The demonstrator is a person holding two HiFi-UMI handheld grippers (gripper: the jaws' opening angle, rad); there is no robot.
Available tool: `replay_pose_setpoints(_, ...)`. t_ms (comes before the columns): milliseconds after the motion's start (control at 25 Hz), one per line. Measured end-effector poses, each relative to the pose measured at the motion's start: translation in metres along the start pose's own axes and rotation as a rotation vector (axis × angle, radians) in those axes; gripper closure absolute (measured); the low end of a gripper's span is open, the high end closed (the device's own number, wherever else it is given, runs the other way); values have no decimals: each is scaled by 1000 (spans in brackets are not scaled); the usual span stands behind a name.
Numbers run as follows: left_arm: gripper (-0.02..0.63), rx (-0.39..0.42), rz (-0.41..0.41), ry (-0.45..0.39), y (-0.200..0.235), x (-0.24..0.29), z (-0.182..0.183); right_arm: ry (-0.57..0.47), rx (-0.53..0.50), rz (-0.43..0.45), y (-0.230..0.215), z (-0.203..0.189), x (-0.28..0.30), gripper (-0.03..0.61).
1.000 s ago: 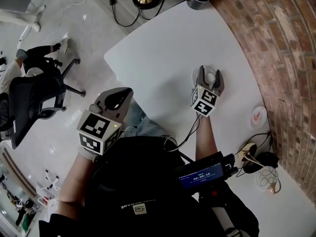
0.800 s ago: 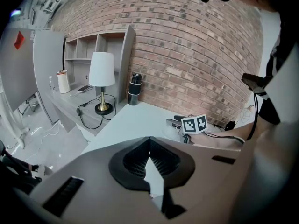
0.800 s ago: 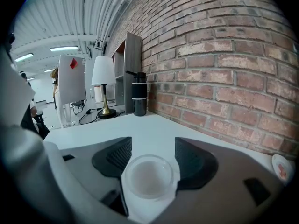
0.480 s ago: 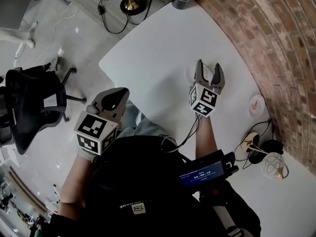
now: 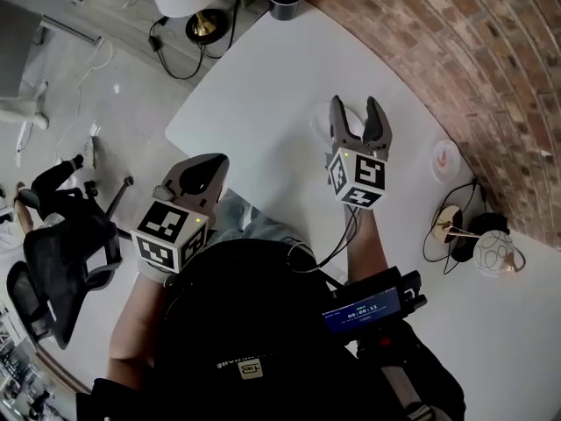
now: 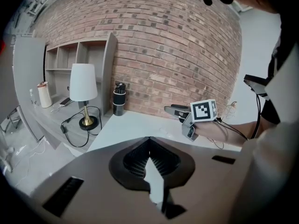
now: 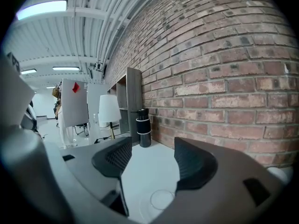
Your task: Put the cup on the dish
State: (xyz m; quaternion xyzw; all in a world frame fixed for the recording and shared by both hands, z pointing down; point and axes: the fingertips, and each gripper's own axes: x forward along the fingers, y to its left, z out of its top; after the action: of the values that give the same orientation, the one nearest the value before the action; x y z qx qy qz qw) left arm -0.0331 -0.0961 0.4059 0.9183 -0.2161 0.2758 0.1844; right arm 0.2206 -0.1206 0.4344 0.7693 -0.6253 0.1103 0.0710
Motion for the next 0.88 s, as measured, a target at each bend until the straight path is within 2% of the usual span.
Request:
replay_pose_setpoints(280,609,53,-98,-46,-10,5,23,-11,56,16,13,32,-29,308)
replay_pose_setpoints(480,609,83,-173,-67,-18,15,39,-35,159,15,20,52,-55,308)
replay_pose_setpoints(880,609,136,-307,-100,-44,37,70,-108,276,-24,5,86,-102,308)
